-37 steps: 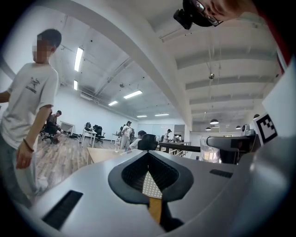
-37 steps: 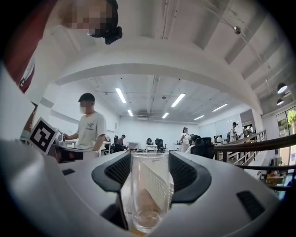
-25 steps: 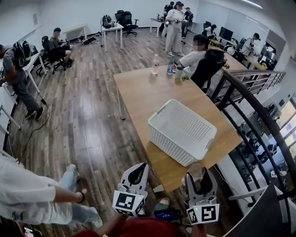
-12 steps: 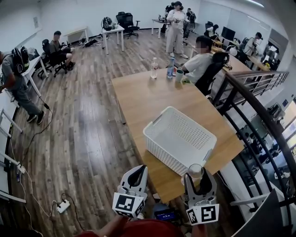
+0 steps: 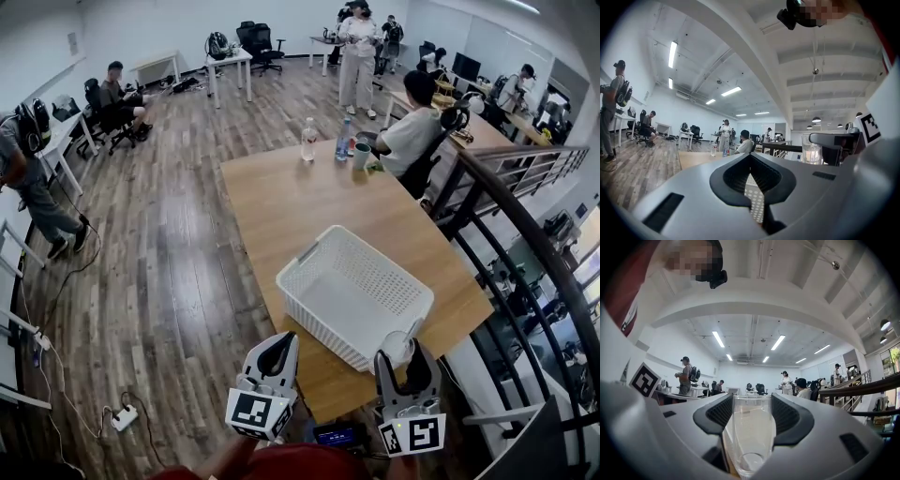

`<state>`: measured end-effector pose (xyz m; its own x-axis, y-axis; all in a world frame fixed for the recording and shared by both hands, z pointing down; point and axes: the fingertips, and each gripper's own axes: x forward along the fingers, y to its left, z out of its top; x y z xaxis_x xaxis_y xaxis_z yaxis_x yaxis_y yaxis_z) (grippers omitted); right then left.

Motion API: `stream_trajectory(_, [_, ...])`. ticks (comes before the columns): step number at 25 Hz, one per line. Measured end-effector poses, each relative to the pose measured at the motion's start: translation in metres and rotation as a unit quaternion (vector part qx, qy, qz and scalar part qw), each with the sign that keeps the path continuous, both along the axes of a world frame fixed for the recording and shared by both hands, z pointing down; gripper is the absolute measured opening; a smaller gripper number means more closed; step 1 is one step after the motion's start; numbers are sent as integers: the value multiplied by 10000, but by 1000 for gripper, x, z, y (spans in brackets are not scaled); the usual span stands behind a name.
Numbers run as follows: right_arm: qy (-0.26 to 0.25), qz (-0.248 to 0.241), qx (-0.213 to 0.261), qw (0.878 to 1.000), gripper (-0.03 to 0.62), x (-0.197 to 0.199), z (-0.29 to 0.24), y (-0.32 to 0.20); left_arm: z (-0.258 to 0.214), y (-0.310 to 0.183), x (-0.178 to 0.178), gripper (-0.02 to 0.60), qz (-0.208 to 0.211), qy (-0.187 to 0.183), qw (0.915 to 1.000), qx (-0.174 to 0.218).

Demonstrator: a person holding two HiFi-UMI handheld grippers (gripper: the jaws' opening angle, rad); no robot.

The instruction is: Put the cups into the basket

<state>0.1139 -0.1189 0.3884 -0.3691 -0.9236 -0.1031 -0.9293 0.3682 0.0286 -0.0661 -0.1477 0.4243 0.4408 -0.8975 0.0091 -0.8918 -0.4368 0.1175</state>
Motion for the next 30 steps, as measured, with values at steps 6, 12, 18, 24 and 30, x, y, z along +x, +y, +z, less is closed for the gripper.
stream_trajectory(6, [-77, -148, 57, 9998, 262, 19, -3, -22, -7, -19, 18, 6, -116, -30, 9999, 30])
stream_trajectory(12, [-189, -271, 110, 9994, 262, 43, -9, -44, -17, -37, 39, 6, -239, -139, 9996, 99])
stream_trajectory(18, [-345, -379, 132, 9986, 262, 70, -8, -69, -19, -57, 61, 7, -362, -226, 9991, 90])
stream_trajectory(24, [-402, -507, 202, 9977, 262, 82, -14, -83, -27, -69, 78, 6, -440, -207, 9987, 153])
stream_trajectory(30, [-395, -502, 162, 9978, 261, 77, -12, -91, -29, -81, 79, 7, -376, -128, 9991, 169])
